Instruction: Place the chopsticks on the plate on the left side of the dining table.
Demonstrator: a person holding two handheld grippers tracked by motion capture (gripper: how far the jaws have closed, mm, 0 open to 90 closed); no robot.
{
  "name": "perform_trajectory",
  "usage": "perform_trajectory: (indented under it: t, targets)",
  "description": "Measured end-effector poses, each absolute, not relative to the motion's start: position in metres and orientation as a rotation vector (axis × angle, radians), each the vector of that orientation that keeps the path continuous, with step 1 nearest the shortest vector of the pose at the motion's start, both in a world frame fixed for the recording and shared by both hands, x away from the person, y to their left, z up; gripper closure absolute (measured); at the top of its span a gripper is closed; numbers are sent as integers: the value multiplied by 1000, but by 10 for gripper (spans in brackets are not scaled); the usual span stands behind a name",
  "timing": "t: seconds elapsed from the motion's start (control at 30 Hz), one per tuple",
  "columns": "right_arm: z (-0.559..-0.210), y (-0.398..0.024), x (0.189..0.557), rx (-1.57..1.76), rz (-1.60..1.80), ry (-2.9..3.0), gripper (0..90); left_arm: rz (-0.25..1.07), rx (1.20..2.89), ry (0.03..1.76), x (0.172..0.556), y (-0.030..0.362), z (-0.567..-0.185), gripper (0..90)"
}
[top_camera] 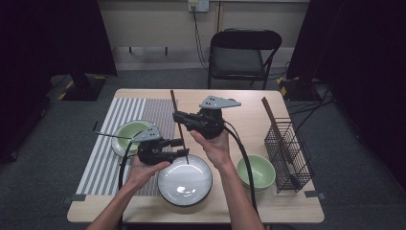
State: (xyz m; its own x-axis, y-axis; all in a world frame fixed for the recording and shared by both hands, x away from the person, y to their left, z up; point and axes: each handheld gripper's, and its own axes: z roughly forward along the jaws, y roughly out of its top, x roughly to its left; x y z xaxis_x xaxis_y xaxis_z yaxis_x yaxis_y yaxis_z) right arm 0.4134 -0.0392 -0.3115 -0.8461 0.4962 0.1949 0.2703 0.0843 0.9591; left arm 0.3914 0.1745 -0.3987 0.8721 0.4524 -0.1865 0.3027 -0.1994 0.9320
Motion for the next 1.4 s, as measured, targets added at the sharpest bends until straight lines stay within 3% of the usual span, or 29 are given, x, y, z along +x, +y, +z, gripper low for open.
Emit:
perform_trajectory:
  t: [0.37,0.8,1.1,1.4]
  targets:
    - [-305,-38,406,752,1865,2179,845,202,1775,615,399,196,-401,614]
    - [-310,-31,409,737,1854,2225,845,154,1730,544,392,198,-386,674]
    - [-311,-25,406,706,1857,2247,845,163,1703,538,393,207,-383,814]
    - [-312,-22,406,677,1867,2264,845,174,1715,515,391,207,-379,839]
